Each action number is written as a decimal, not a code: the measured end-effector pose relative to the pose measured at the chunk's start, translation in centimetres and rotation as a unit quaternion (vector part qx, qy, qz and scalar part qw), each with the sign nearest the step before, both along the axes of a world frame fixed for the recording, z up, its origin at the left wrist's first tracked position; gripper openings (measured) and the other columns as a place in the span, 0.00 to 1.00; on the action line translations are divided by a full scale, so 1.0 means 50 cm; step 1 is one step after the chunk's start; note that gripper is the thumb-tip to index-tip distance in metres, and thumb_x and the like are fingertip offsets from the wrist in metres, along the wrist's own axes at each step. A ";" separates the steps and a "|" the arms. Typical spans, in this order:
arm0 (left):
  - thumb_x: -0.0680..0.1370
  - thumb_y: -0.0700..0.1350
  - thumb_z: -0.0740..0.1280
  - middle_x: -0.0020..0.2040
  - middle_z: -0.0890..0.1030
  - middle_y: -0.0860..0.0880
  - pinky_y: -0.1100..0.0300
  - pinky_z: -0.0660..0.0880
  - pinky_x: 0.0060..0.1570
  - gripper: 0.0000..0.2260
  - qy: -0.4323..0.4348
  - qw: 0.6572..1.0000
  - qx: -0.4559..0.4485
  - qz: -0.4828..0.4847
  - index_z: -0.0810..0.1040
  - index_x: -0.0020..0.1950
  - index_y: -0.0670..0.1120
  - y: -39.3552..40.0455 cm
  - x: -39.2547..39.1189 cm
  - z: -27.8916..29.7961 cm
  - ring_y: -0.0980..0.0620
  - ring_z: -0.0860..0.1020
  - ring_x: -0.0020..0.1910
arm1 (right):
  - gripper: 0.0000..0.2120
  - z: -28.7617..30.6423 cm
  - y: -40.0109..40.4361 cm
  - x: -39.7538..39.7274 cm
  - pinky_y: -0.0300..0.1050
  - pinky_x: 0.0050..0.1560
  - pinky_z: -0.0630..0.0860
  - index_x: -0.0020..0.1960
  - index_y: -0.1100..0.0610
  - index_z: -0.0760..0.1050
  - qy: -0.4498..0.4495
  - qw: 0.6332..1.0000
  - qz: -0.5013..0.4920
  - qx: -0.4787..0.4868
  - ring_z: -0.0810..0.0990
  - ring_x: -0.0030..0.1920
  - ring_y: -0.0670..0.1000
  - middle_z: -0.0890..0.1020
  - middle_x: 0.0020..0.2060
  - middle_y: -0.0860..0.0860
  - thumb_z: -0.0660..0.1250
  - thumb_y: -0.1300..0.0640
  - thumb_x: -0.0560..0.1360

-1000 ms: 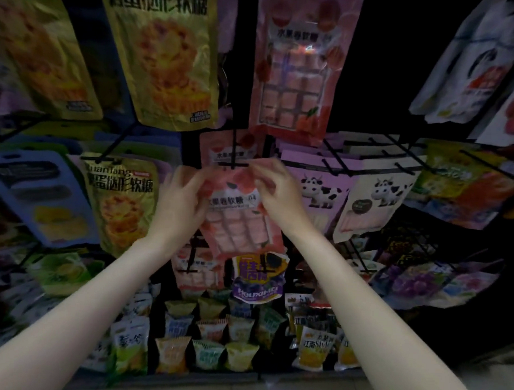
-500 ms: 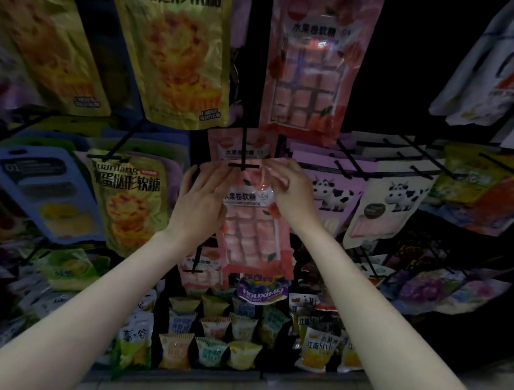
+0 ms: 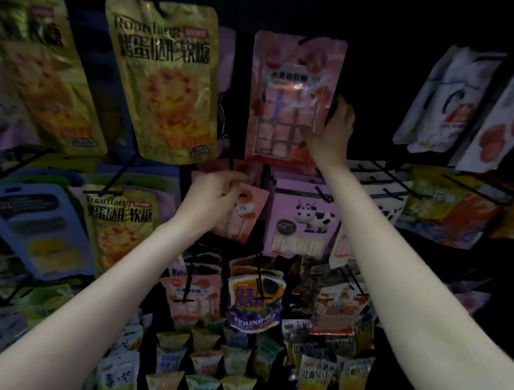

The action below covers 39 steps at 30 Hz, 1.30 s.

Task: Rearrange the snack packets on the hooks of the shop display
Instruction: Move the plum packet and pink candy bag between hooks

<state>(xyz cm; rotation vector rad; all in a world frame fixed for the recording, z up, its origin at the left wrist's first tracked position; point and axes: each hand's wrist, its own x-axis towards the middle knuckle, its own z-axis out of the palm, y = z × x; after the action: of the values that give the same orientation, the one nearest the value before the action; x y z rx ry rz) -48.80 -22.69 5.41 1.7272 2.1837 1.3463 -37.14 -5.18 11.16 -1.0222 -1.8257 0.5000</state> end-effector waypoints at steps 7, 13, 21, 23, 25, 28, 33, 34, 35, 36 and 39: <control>0.80 0.41 0.59 0.59 0.79 0.45 0.68 0.69 0.44 0.13 0.019 0.993 -0.113 -0.006 0.78 0.61 0.46 0.017 -0.019 0.029 0.48 0.76 0.57 | 0.13 0.022 0.024 -0.021 0.43 0.46 0.76 0.58 0.60 0.75 0.195 0.962 0.034 -0.189 0.79 0.46 0.52 0.80 0.50 0.56 0.65 0.62 0.74; 0.80 0.39 0.58 0.60 0.78 0.45 0.65 0.71 0.52 0.16 -0.018 0.995 -0.092 -0.029 0.72 0.67 0.45 0.007 -0.020 0.017 0.48 0.77 0.58 | 0.08 0.067 -0.021 0.029 0.36 0.37 0.72 0.41 0.55 0.74 0.227 0.970 0.029 -0.079 0.76 0.37 0.47 0.77 0.34 0.48 0.60 0.64 0.76; 0.80 0.42 0.60 0.67 0.71 0.46 0.77 0.70 0.45 0.24 -0.140 0.985 0.082 -0.060 0.58 0.75 0.47 0.017 0.002 0.042 0.56 0.72 0.61 | 0.08 0.123 -0.105 0.171 0.40 0.42 0.70 0.39 0.55 0.76 0.160 0.986 0.053 -0.010 0.74 0.38 0.45 0.76 0.34 0.45 0.63 0.63 0.74; 0.79 0.45 0.62 0.67 0.70 0.47 0.69 0.69 0.53 0.26 -0.171 0.973 0.140 -0.073 0.56 0.75 0.48 0.019 0.014 0.062 0.55 0.71 0.64 | 0.09 0.121 -0.138 0.206 0.46 0.45 0.72 0.38 0.54 0.75 0.163 0.982 0.097 -0.013 0.74 0.40 0.49 0.76 0.36 0.49 0.64 0.61 0.76; 0.78 0.49 0.64 0.69 0.67 0.47 0.63 0.69 0.59 0.29 -0.175 0.962 0.182 -0.101 0.54 0.75 0.51 0.010 0.027 0.079 0.56 0.69 0.66 | 0.09 0.105 -0.164 0.232 0.52 0.50 0.73 0.39 0.54 0.74 0.166 0.975 0.144 -0.025 0.73 0.43 0.53 0.75 0.39 0.53 0.62 0.59 0.78; 0.75 0.55 0.64 0.73 0.61 0.50 0.54 0.68 0.66 0.32 -0.149 0.959 0.201 -0.136 0.51 0.75 0.57 -0.002 0.030 0.084 0.55 0.66 0.69 | 0.08 0.072 -0.184 0.237 0.50 0.51 0.71 0.41 0.54 0.72 0.147 0.973 0.176 -0.003 0.72 0.44 0.51 0.75 0.40 0.52 0.60 0.60 0.79; 0.74 0.61 0.66 0.75 0.59 0.53 0.47 0.63 0.70 0.34 -0.155 0.963 0.176 -0.131 0.50 0.74 0.61 -0.014 0.002 0.079 0.55 0.63 0.72 | 0.04 0.097 -0.193 0.202 0.44 0.47 0.70 0.46 0.57 0.73 0.062 0.966 0.226 0.109 0.73 0.43 0.48 0.75 0.41 0.55 0.60 0.59 0.77; 0.74 0.58 0.66 0.75 0.59 0.53 0.48 0.61 0.71 0.34 -0.160 0.962 0.182 -0.124 0.50 0.74 0.59 -0.018 -0.001 0.080 0.56 0.62 0.72 | 0.04 0.103 -0.195 0.196 0.42 0.47 0.70 0.46 0.58 0.73 0.033 0.962 0.246 0.117 0.73 0.42 0.47 0.75 0.41 0.54 0.60 0.60 0.77; 0.75 0.55 0.67 0.74 0.60 0.54 0.50 0.61 0.71 0.34 -0.167 0.960 0.192 -0.117 0.51 0.74 0.57 -0.024 0.000 0.082 0.58 0.62 0.71 | 0.04 0.103 -0.198 0.191 0.40 0.46 0.70 0.45 0.57 0.72 0.019 0.957 0.265 0.113 0.73 0.42 0.46 0.75 0.41 0.53 0.60 0.61 0.77; 0.75 0.52 0.68 0.72 0.62 0.56 0.54 0.63 0.70 0.34 -0.173 0.956 0.207 -0.112 0.51 0.74 0.56 -0.032 0.001 0.082 0.62 0.63 0.69 | 0.04 0.098 -0.200 0.189 0.39 0.46 0.70 0.45 0.55 0.73 0.021 0.954 0.281 0.101 0.74 0.42 0.44 0.75 0.41 0.51 0.61 0.61 0.77; 0.74 0.44 0.70 0.70 0.63 0.59 0.60 0.67 0.67 0.35 -0.153 0.953 0.237 -0.108 0.54 0.74 0.55 -0.073 0.010 0.066 0.63 0.66 0.67 | 0.11 0.055 -0.203 0.199 0.40 0.48 0.75 0.56 0.52 0.71 0.068 0.945 0.320 -0.008 0.78 0.46 0.45 0.77 0.49 0.48 0.66 0.60 0.75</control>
<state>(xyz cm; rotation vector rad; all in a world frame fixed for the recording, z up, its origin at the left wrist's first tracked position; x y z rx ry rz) -48.31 -26.34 8.71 1.6709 1.5439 2.0315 -27.17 -15.34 13.93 -0.3652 -2.0087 0.9460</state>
